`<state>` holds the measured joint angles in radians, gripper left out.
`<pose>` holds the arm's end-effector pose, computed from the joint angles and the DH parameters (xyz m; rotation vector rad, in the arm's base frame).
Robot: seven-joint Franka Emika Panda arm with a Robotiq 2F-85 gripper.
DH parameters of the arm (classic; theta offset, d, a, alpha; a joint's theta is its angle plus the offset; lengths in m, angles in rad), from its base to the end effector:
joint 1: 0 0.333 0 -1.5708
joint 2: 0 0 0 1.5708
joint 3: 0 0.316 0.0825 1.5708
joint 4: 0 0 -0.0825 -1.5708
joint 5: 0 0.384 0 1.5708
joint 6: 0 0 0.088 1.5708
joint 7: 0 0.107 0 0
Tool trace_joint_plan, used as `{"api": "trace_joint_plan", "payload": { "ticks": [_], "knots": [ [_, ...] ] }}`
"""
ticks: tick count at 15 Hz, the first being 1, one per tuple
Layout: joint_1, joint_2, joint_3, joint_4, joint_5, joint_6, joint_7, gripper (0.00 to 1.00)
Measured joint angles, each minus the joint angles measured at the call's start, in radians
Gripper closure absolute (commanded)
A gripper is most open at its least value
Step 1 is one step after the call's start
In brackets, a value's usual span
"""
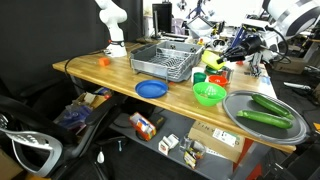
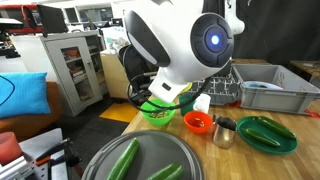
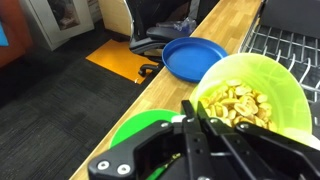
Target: Pour the contents from yellow bowl into the orange bowl
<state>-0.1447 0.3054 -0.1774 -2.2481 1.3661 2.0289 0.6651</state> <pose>0.5065 -0.1118 0.2239 -1.1924 1.8320 0.6655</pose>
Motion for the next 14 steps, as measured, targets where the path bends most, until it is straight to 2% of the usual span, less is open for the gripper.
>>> {"api": "trace_joint_plan", "payload": {
  "ticks": [5,14],
  "knots": [
    [-0.021,0.070,-0.001,0.052,0.007,-0.050,0.000,0.99],
    [-0.084,0.223,-0.007,0.194,0.101,-0.188,0.006,0.99]
  ]
}}
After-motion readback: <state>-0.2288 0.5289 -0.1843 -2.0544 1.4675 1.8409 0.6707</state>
